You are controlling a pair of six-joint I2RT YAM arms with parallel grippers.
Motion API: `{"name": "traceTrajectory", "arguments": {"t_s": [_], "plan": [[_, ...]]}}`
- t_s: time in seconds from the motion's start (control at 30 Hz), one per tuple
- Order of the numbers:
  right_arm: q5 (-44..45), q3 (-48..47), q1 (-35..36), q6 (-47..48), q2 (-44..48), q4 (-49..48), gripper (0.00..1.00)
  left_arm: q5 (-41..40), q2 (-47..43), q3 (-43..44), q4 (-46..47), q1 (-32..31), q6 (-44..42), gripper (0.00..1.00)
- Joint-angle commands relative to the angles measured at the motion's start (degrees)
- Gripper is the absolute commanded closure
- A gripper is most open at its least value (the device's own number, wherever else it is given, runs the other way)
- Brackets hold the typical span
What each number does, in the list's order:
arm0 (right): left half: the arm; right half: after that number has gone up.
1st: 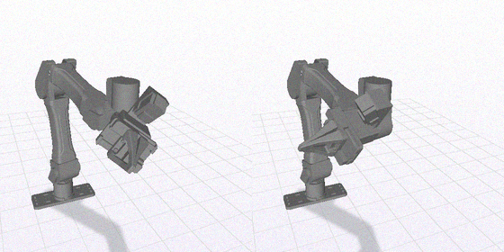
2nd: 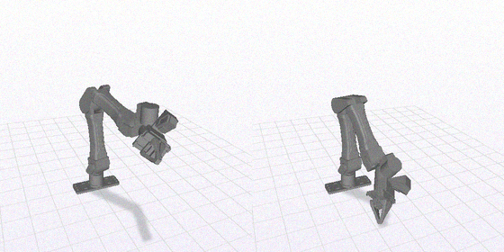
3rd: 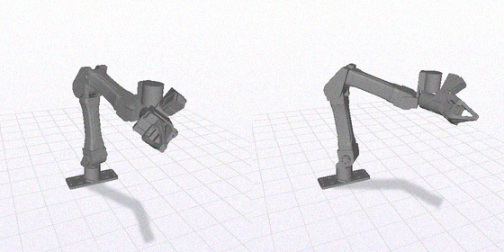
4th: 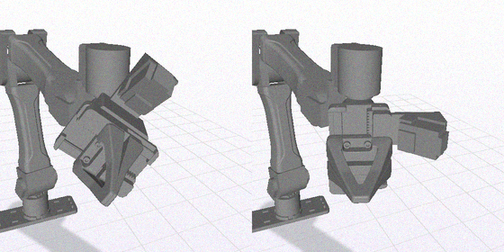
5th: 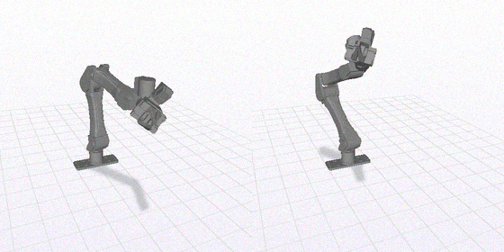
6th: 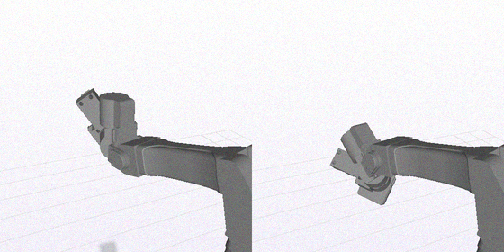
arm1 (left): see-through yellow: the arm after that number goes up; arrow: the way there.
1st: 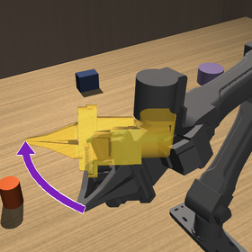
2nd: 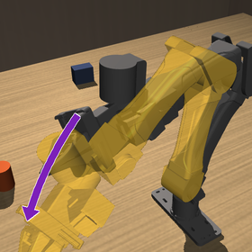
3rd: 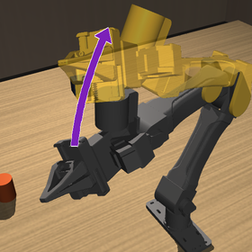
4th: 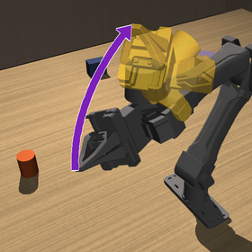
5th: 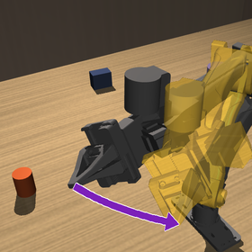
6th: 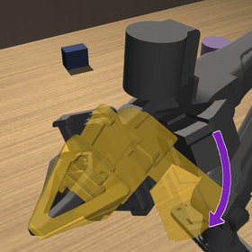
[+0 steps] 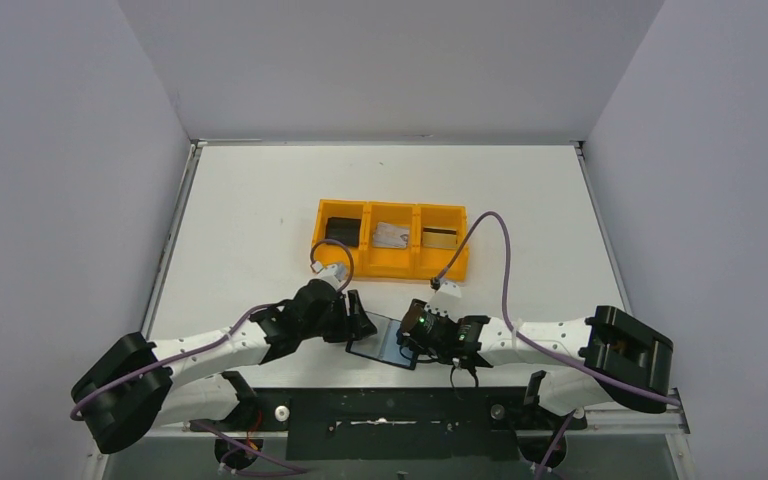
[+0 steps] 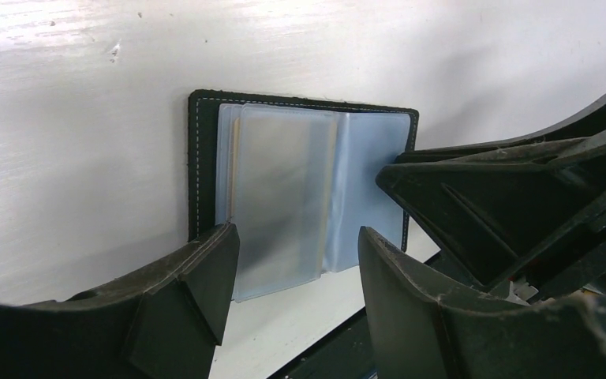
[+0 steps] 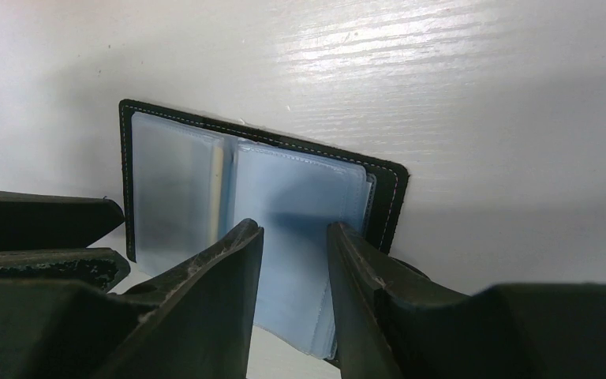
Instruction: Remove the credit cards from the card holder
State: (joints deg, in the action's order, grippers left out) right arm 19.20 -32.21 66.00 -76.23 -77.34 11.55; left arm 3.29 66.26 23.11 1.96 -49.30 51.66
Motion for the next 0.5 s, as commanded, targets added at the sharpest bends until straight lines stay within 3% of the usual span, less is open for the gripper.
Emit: {"name": "traceTrajectory", "arguments": {"t_s": [0.0, 0.47], "plan": [[0.67, 1.57, -0.16, -0.81, 0.28, 0.56, 0.63, -1.82, 0.09, 1.25, 0.21, -0.06, -0.91, 0.44], [0.25, 0.99, -0.3, -0.42, -0.88, -0.21, 0.63, 2.32, 4.23, 1.84, 3.54, -1.29, -1.48, 0.47]]}}
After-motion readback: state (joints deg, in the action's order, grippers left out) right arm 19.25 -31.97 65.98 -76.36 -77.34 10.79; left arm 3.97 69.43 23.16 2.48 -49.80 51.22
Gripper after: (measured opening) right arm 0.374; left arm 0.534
